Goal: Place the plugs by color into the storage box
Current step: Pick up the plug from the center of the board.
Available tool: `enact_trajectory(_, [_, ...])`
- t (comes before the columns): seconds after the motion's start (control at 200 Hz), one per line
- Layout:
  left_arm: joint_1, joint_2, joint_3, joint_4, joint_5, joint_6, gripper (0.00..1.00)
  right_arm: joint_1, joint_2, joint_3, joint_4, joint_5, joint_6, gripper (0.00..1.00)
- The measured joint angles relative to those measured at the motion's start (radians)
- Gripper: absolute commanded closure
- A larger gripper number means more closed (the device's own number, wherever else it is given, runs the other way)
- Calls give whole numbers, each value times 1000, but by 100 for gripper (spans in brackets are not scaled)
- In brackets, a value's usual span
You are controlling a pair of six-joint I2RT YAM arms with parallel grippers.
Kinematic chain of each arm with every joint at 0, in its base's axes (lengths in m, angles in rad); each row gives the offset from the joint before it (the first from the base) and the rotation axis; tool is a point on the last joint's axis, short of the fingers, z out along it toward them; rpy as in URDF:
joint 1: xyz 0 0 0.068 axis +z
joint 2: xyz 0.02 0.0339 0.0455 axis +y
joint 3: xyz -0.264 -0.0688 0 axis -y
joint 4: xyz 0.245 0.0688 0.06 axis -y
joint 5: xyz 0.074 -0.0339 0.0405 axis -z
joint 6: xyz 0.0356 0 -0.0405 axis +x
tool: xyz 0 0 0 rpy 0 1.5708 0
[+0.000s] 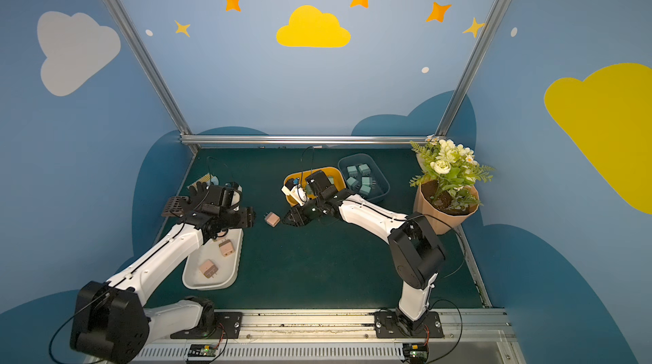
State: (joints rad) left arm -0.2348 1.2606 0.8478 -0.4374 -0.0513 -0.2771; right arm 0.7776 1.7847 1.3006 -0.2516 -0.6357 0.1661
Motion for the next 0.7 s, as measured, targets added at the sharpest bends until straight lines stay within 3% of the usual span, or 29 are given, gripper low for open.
enact_trajectory(0.37, [-28,324,215,-32,105,-17,25,-26,3,0,-4,-1,-10,59])
enact_trajectory(0.701, [-59,500,285,-61,81,44,26,-79,53,0,8,-39,15,59])
